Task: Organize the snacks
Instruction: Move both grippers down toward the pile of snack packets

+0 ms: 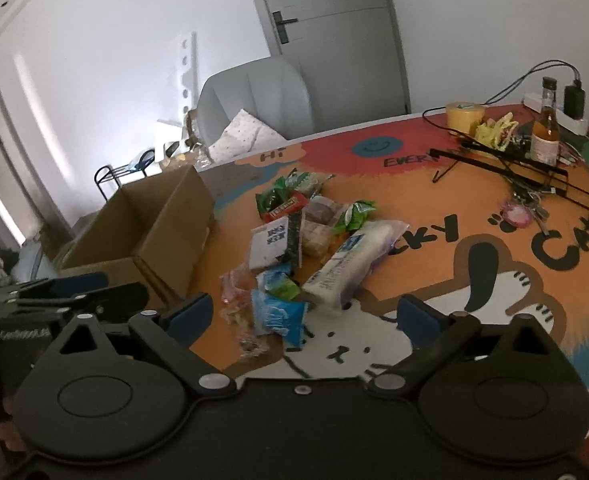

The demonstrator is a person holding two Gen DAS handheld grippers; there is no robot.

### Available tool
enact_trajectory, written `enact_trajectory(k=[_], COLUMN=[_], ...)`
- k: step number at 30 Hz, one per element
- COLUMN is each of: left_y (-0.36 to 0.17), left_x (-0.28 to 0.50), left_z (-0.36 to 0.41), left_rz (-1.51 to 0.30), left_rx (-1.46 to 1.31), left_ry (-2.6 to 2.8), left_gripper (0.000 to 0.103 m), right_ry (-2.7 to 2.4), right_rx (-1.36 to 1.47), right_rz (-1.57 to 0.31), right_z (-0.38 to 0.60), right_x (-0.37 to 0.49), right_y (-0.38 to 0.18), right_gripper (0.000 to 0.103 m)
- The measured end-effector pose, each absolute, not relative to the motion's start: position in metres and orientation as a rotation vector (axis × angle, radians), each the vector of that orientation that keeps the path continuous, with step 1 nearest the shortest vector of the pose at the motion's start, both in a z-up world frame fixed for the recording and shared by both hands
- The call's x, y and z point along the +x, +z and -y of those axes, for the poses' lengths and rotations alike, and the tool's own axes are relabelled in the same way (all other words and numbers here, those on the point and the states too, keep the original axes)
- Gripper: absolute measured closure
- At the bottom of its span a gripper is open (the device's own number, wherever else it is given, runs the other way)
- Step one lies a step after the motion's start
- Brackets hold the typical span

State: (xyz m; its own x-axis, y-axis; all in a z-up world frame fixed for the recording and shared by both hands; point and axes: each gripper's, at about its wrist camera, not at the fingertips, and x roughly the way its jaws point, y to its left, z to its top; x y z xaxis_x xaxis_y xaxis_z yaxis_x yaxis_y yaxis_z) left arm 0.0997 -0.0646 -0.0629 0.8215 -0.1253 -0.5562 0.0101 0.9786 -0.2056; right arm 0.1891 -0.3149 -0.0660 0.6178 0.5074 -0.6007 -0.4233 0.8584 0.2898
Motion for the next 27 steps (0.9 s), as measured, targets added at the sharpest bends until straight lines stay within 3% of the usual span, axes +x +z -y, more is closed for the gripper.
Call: enact_trajectory(k=[6,15,19,27], left_y=[-0.083,-0.114,-0.122,-0.13], left_x=[0.117,0.141,0.15,0.156], left_z=[0.077,0.098,0.108,0.107], left_rz=[-0.634,-0.709,-0.724,-0.737], left_rx=[-0.237,-0.268,-0.247,-0.219], left_ry=[-0.066,-0.048,-0.038,0.02], left_gripper=[0.027,0.046,0.047,0.049], right_ry=[0.578,0.636,0.663,0.706], right_rx=[0.119,0.15,0.185,0.251], right_rz=[-0.757,-0.821,-0.842,-0.86], right_z=[0.323,0.321,0.32,0.318], right_x=[0.213,0.233,0.242,0.259], right_y=[-0.082,-0.117,-0.126,-0.135], right_gripper=[0.014,0.034,0.041,0.044])
